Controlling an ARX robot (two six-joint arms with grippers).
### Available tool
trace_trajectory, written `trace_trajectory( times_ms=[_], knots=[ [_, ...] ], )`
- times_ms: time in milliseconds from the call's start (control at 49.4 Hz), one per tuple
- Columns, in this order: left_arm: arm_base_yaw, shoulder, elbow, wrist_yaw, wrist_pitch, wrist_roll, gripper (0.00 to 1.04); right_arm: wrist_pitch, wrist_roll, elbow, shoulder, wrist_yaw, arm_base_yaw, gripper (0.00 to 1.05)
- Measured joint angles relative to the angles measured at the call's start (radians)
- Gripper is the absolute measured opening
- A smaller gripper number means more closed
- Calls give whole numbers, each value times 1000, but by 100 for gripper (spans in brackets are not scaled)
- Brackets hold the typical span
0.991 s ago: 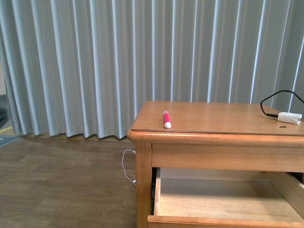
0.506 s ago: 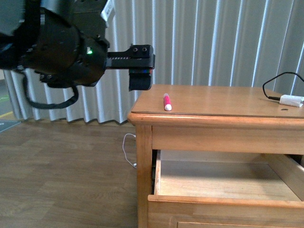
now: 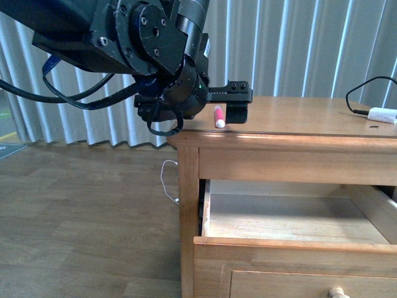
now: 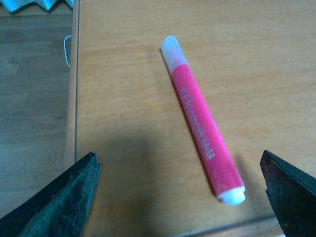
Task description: Place pink marker in drawer with both arms
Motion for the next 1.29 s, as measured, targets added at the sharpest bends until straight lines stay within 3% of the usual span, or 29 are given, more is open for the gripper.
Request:
trace_trajectory(
  times_ms=[324,647,951,1153,1294],
  knots=[
    [-28,116,172,8,-74,1,98,0,0,0,0,0,0,96],
    [-35,129,214,7,-139,33,98,0,0,0,0,0,0,96],
    [-32,129,221,-13,-167,66,55,0,0,0,0,0,0,96],
    [-31,129,221,-27,-169,75,16,0,0,0,0,0,0,96],
    [-30,128,219,-23,-165,75,15,0,0,0,0,0,0,96]
  ],
)
